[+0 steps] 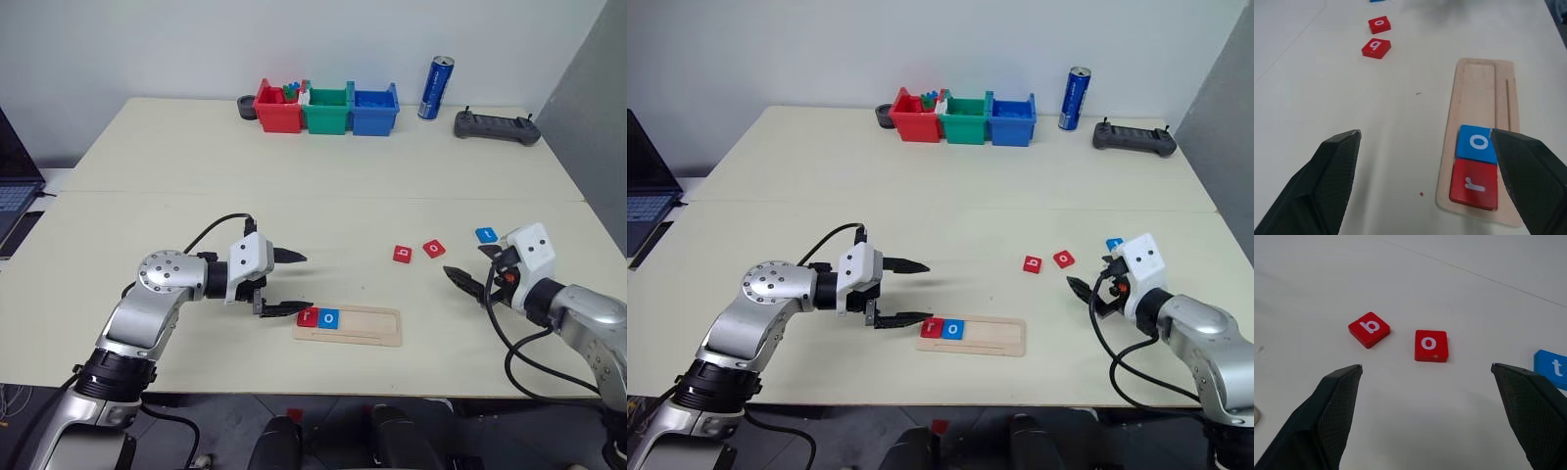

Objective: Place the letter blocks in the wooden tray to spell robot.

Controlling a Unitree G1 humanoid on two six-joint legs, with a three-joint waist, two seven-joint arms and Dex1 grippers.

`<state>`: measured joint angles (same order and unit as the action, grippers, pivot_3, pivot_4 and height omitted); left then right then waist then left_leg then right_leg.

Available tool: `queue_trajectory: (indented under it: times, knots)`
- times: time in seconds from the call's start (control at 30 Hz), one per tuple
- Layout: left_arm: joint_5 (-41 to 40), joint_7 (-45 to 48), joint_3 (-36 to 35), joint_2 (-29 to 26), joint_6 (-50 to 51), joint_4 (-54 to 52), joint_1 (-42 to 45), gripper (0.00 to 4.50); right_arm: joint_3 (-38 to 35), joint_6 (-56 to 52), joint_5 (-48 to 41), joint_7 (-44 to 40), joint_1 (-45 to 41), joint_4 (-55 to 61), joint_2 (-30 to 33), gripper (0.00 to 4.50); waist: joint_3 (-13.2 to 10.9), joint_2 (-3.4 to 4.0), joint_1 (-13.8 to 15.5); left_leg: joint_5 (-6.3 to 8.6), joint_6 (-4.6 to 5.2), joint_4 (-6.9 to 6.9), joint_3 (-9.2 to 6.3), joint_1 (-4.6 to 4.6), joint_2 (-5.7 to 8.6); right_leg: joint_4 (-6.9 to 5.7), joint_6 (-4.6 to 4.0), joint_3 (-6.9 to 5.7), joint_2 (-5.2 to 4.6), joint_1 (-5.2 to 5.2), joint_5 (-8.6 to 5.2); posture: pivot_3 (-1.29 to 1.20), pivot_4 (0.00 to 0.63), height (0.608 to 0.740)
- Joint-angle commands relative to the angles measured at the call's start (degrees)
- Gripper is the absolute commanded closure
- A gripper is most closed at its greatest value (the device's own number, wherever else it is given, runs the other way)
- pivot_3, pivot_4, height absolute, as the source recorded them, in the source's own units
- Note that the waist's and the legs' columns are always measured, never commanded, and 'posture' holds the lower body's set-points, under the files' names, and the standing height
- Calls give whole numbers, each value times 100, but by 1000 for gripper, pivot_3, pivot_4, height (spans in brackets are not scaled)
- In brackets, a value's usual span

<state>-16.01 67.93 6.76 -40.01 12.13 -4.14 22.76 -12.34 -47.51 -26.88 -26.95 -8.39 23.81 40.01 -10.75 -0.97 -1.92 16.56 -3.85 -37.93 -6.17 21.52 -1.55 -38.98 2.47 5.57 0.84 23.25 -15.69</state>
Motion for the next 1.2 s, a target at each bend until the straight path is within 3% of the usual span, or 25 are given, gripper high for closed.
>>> queue_trajectory:
  times: [0.03,0.6,1.2]
  knots:
    - [-115,-126,-191,25,-71,-197,-81,48,-298,-356,-113,197,-290,39,23,0,0,0,-3,0,0,0,0,0,0,0,0,0,0,0,0,0,150,740]
    - [-43,-22,-112,38,-560,167,-175,48,-585,-1507,-168,765,-439,525,-102,0,0,0,-3,0,0,2,1,1,0,1,0,0,0,2,0,0,150,740]
    - [-83,-15,-148,-27,-357,73,-9,48,-380,-1130,-103,651,-400,697,-174,0,0,0,-7,0,1,2,0,3,0,1,1,-1,0,2,0,0,150,740]
